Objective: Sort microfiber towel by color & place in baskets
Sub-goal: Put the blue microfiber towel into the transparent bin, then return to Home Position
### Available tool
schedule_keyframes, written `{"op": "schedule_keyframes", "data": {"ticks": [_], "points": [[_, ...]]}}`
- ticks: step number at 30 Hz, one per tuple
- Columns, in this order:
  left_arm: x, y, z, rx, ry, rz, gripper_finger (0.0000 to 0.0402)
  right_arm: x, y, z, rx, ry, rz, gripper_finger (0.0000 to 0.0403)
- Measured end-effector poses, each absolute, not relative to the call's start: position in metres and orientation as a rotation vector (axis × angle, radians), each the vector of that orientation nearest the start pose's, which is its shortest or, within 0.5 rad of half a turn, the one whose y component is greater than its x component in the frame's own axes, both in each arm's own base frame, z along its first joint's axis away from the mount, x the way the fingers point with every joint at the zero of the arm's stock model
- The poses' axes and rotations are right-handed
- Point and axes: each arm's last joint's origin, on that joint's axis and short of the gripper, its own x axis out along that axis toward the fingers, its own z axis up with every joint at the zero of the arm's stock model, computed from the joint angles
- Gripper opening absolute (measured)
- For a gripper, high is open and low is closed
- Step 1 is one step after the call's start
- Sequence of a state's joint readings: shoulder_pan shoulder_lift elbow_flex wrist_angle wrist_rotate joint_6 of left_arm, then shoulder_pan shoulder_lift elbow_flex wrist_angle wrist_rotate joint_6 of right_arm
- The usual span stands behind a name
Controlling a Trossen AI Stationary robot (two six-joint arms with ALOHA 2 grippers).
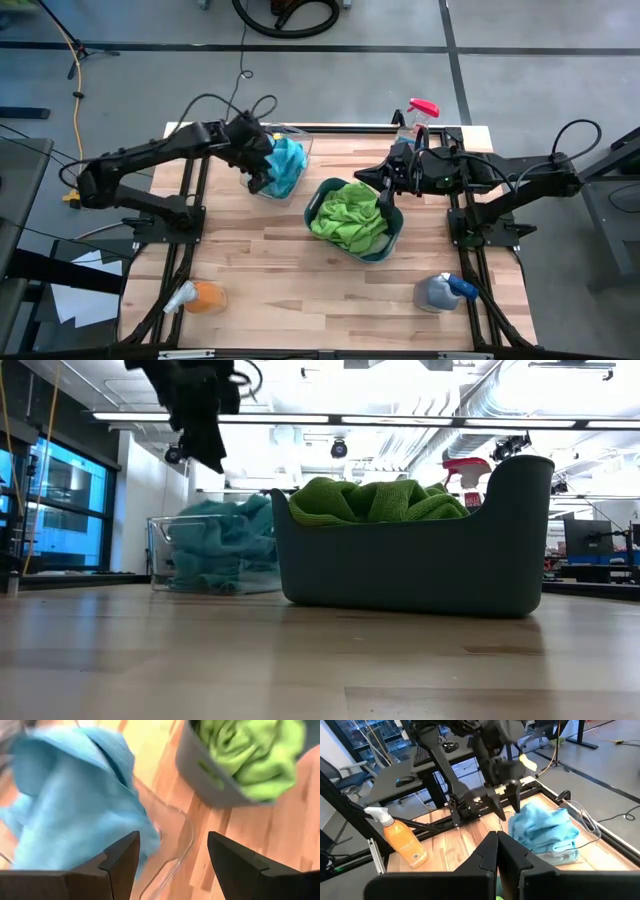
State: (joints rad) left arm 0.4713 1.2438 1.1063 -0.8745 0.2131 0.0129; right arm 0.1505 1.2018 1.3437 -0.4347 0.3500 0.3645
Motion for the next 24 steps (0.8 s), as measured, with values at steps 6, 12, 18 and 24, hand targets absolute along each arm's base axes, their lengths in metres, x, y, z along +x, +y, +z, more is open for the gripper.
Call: {"op": "schedule_keyframes", "data": {"ticks": [6, 12, 18, 24], "points": [[0.207, 0.099, 0.32, -0.259, 0.853, 0.223, 0.0221, 0.248, 0.027, 0.416, 0.277, 0.239, -0.274, 0.0], [0.193, 0.099, 0.355, -0.21, 0.724, 0.261, 0.0221, 0.261, 0.01, 0.418, 0.293, 0.158, -0.384, 0.0], [0.161, 0.08, 0.393, -0.217, 0.489, 0.192, 0.0221, 0.29, -0.022, 0.404, 0.313, 0.172, -0.352, 0.0], [0.122, 0.052, 0.419, -0.187, 0.148, 0.155, 0.0221, 0.33, -0.051, 0.384, 0.361, 0.132, -0.156, 0.0]]}}
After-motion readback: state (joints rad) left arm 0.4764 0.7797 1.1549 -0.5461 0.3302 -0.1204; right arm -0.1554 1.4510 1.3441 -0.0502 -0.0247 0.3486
